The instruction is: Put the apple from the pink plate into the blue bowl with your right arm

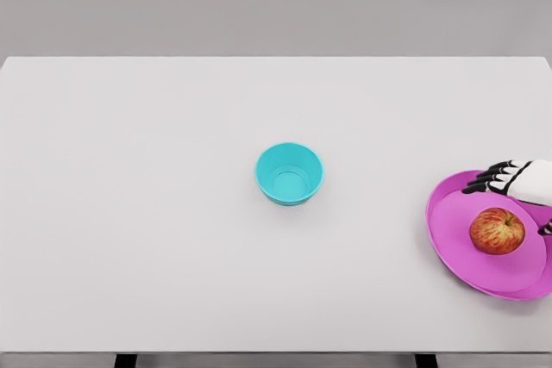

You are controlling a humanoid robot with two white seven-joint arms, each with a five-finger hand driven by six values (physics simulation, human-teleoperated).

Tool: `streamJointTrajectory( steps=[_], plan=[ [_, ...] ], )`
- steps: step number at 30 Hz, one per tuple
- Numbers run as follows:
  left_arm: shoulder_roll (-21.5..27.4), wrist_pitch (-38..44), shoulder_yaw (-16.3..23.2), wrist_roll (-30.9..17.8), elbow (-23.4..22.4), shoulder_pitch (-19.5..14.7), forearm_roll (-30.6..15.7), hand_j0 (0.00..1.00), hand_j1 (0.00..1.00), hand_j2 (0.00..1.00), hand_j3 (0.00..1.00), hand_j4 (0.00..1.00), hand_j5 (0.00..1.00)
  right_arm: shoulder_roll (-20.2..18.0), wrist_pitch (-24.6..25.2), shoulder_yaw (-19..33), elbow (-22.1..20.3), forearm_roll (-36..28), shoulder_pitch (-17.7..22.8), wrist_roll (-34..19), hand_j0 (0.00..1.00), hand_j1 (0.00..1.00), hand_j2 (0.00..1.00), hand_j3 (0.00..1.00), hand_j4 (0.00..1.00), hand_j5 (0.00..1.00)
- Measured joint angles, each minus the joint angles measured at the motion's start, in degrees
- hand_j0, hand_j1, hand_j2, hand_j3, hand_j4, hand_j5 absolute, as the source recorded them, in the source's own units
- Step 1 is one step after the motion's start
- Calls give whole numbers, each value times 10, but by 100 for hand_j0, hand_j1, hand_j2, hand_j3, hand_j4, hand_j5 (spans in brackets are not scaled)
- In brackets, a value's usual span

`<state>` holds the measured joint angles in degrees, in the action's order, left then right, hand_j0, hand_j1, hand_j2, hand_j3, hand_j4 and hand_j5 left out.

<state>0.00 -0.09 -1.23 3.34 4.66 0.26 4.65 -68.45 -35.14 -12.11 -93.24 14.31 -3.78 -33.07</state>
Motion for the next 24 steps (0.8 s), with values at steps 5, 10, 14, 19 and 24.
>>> streamJointTrajectory(
  steps=[5,10,14,19,24],
  plan=[
    [0,0,0,0,0,0,0,100,100,100,100,100,100,2,0,-3,9,3,11,-1,100,100,100,100,100,100],
    [0,0,0,0,0,0,0,100,100,100,100,100,100,6,0,-12,12,5,11,-1,100,100,100,100,100,100],
    [0,0,0,0,0,0,0,100,100,100,100,100,100,8,0,-18,12,5,10,-1,100,100,100,100,100,100],
    [0,0,0,0,0,0,0,100,100,100,100,100,100,13,0,-27,12,6,10,-1,100,100,100,100,100,100],
    [0,0,0,0,0,0,0,100,100,100,100,100,100,22,0,-29,12,6,6,-1,100,100,100,100,100,100]
  ],
)
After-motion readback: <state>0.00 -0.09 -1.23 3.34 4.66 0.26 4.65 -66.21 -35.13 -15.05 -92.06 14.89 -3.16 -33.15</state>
